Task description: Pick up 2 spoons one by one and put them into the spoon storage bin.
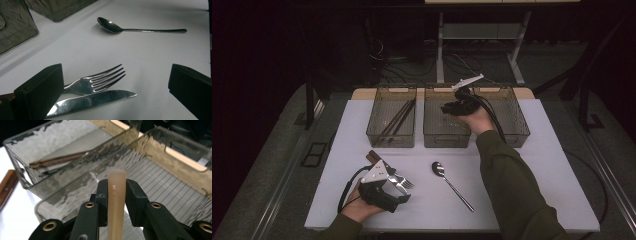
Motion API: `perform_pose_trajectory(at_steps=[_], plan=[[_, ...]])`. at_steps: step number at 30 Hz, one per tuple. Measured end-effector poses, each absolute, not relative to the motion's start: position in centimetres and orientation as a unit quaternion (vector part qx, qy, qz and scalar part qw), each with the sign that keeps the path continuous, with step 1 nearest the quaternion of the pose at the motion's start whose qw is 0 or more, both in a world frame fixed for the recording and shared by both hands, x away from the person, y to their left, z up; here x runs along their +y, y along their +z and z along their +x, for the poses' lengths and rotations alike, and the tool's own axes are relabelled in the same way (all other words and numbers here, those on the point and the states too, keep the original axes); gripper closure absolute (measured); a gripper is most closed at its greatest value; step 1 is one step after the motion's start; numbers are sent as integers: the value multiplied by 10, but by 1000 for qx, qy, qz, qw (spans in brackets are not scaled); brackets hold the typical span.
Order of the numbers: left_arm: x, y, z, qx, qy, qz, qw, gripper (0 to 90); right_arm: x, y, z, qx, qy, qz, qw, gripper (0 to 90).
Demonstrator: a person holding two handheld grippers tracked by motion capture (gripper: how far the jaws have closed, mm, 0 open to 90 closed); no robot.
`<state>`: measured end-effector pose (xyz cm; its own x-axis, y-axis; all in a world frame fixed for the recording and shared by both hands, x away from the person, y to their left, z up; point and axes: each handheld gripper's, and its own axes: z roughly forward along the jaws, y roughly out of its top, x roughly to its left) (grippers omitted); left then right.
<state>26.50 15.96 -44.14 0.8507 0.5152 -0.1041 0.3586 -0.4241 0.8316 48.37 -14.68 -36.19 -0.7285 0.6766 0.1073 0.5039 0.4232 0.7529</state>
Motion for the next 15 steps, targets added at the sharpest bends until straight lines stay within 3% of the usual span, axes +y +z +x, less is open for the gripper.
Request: perform_pose_trajectory(at_steps=[15], plan=[[160, -441, 265, 253, 84, 843, 467, 0, -136, -386, 491, 857, 353, 364, 96, 699]])
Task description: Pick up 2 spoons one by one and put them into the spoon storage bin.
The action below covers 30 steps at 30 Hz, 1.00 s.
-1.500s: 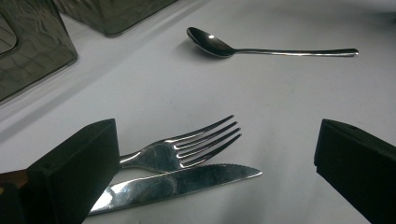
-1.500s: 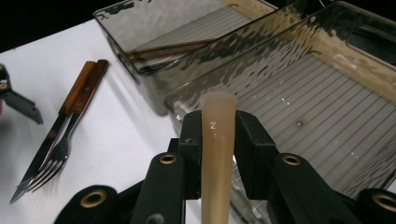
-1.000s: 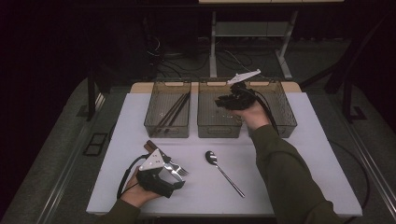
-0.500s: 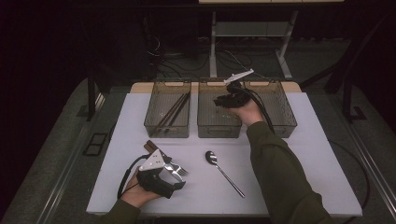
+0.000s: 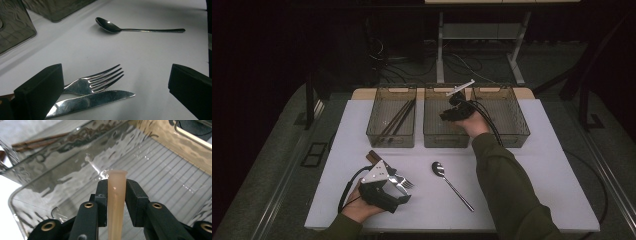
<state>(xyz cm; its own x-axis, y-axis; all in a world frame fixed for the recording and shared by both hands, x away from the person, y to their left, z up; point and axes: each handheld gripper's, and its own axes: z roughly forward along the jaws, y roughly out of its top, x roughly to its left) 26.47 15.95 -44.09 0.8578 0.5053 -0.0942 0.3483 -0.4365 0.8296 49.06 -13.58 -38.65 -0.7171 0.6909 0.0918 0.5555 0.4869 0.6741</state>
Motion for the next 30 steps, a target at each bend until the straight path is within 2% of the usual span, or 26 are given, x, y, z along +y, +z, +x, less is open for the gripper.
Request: perform_pose_trajectory(at_steps=[3, 11, 17, 30], plan=[[160, -441, 265, 252, 85, 844, 466, 0, -138, -386, 491, 852, 358, 370, 94, 597], [160, -441, 265, 254, 83, 844, 465, 0, -147, -378, 486, 843, 379, 374, 79, 421], [160, -441, 265, 253, 86, 844, 465, 0, -151, -366, 472, 838, 401, 361, 81, 389], [159, -440, 264, 259, 87, 842, 466, 0, -160, -350, 426, 841, 431, 316, 85, 389]])
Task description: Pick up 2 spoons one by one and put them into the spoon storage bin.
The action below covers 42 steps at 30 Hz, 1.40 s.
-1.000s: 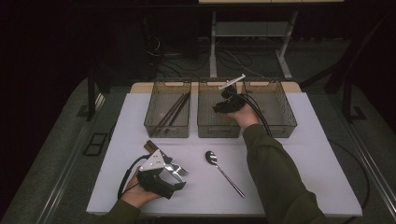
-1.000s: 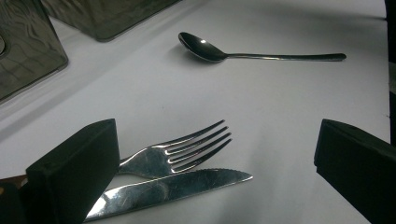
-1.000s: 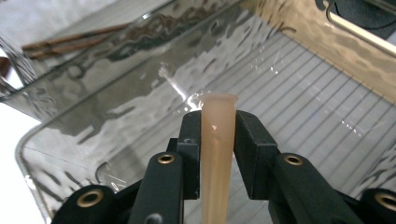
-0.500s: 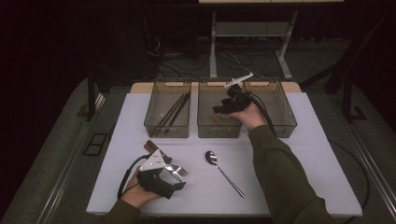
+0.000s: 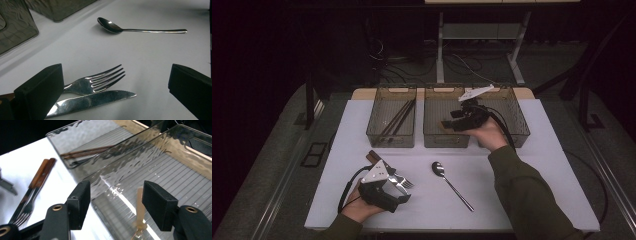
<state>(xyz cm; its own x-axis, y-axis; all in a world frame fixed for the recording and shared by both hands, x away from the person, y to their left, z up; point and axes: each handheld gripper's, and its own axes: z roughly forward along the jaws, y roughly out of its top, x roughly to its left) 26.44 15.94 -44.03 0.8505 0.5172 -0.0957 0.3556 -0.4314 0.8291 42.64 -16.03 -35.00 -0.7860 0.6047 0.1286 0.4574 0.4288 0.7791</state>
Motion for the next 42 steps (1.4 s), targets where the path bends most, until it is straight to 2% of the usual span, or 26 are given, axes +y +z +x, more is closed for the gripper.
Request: perform_pose_trajectory(at_steps=[5, 18, 29, 42], plan=[[159, -440, 264, 260, 88, 842, 465, 0, -166, -350, 410, 835, 446, 314, 65, 390], [159, -440, 264, 259, 92, 841, 466, 0, -176, -371, 373, 840, 451, 297, 56, 389], [159, -441, 265, 259, 93, 842, 464, 0, -177, -399, 352, 839, 451, 300, 48, 384], [158, -440, 265, 251, 94, 845, 462, 0, -171, -417, 345, 841, 446, 303, 43, 383]])
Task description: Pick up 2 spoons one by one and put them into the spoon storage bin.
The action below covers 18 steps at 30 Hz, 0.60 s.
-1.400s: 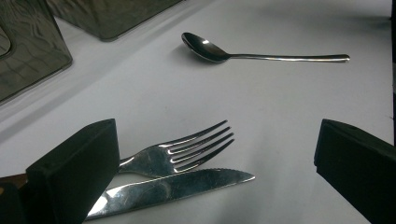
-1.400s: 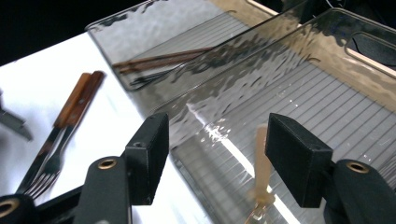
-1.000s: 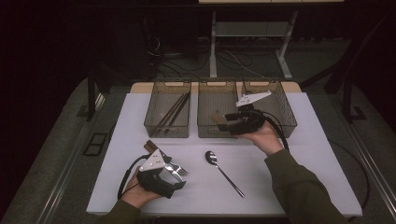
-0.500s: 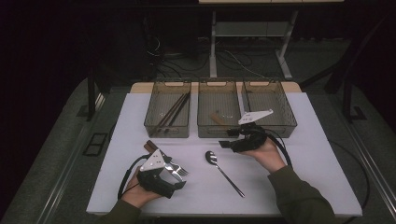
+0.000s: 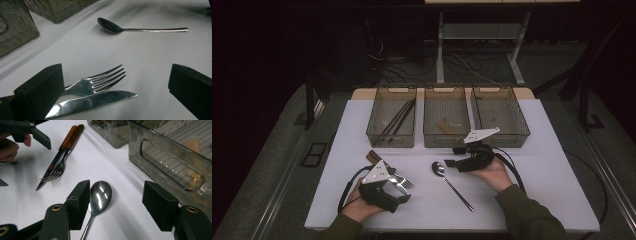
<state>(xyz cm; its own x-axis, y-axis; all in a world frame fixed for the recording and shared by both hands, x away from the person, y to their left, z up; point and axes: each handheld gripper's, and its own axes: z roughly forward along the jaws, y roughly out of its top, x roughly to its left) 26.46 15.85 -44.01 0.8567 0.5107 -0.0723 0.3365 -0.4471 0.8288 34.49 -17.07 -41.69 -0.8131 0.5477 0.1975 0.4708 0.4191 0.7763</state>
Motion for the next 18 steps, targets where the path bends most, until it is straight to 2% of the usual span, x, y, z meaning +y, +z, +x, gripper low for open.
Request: perform_pose_trajectory(at_steps=[9, 18], plan=[[158, -440, 265, 249, 92, 847, 460, 0, -161, -432, 344, 851, 429, 301, 37, 388], [158, -441, 265, 250, 89, 847, 460, 0, -149, -444, 347, 852, 429, 298, 27, 438]])
